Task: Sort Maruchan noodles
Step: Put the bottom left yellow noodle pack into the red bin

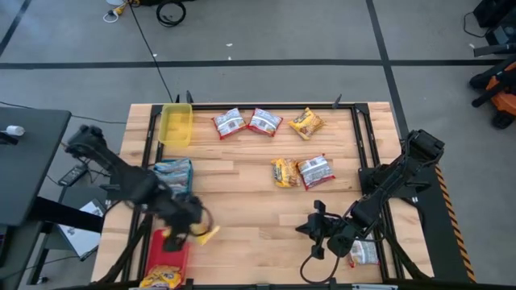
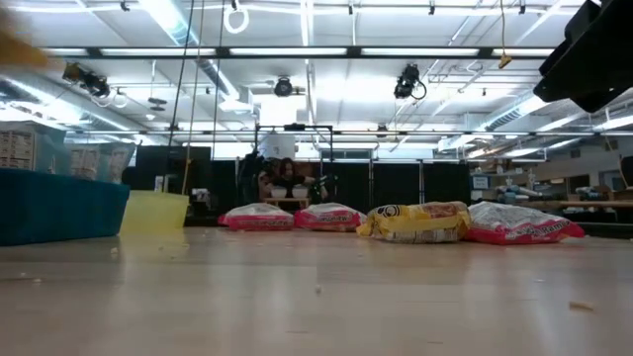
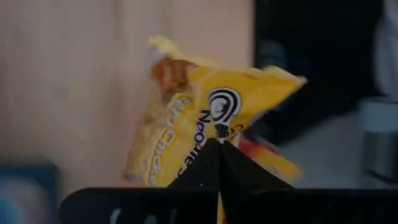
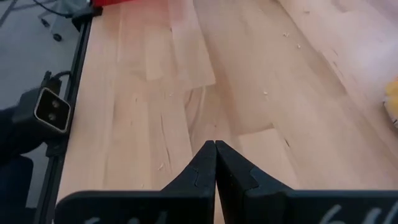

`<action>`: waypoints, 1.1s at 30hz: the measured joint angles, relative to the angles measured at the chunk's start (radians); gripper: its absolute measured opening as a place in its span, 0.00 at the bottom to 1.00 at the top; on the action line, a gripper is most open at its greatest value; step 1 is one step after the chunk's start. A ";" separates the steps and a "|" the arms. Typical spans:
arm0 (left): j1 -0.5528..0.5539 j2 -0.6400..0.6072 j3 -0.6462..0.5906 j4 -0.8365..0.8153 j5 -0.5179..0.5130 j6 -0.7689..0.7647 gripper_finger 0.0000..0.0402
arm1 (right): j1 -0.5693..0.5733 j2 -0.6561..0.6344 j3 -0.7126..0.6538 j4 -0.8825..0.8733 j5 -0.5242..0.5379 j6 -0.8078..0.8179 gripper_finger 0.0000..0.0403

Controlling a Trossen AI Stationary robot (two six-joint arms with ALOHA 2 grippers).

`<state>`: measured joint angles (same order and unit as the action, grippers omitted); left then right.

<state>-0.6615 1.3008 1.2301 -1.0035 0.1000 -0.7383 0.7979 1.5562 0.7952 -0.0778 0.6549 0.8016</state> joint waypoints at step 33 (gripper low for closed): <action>-0.285 -0.023 -0.256 0.324 0.074 -0.735 0.01 | 0.013 0.000 0.000 0.017 0.006 0.006 0.03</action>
<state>-0.9468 1.2774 0.9741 -0.6797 0.1736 -1.4736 0.8112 1.5566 0.7952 -0.0605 0.6610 0.8078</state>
